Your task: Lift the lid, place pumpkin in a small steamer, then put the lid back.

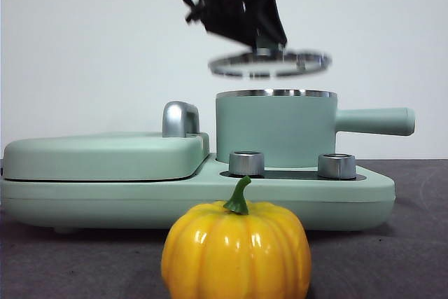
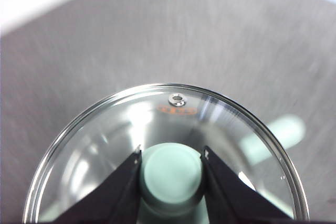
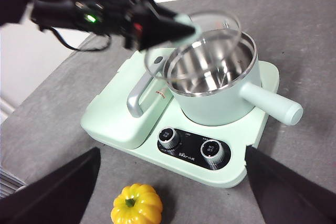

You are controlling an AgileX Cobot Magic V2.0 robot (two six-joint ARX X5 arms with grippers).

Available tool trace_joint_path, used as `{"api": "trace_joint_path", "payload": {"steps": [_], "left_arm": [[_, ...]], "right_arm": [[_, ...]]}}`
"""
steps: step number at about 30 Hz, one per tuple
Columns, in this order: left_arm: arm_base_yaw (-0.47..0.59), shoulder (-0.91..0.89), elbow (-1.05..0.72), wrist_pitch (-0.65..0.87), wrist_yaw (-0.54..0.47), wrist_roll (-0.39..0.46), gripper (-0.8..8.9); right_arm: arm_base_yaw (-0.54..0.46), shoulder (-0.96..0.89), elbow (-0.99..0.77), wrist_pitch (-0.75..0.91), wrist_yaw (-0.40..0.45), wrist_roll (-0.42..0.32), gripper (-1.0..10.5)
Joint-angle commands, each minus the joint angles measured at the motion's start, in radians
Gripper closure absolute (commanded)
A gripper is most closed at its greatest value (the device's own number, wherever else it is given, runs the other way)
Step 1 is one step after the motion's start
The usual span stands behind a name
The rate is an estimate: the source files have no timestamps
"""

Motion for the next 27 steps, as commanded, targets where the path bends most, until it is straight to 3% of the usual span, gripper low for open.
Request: {"api": "trace_joint_path", "payload": {"steps": [1, 7, 14, 19, 27], "left_arm": [[-0.004, -0.039, 0.026, 0.000, 0.004, 0.003, 7.68], [0.016, -0.115, 0.026, -0.068, 0.004, 0.011, 7.68], [0.070, -0.198, 0.026, -0.130, 0.004, 0.023, 7.94], [0.124, -0.250, 0.026, -0.166, 0.004, 0.025, 7.96], [0.203, -0.299, 0.026, -0.216, 0.004, 0.029, 7.96]], "right_arm": [[0.003, 0.023, 0.012, 0.011, -0.013, 0.022, 5.3], [0.027, 0.103, 0.012, 0.011, -0.071, 0.066, 5.3], [0.135, 0.209, 0.012, 0.060, -0.056, 0.127, 5.3], [0.283, 0.299, 0.012, 0.138, 0.039, 0.187, 5.3], [0.627, 0.487, 0.012, 0.202, 0.326, 0.222, 5.3]]}}
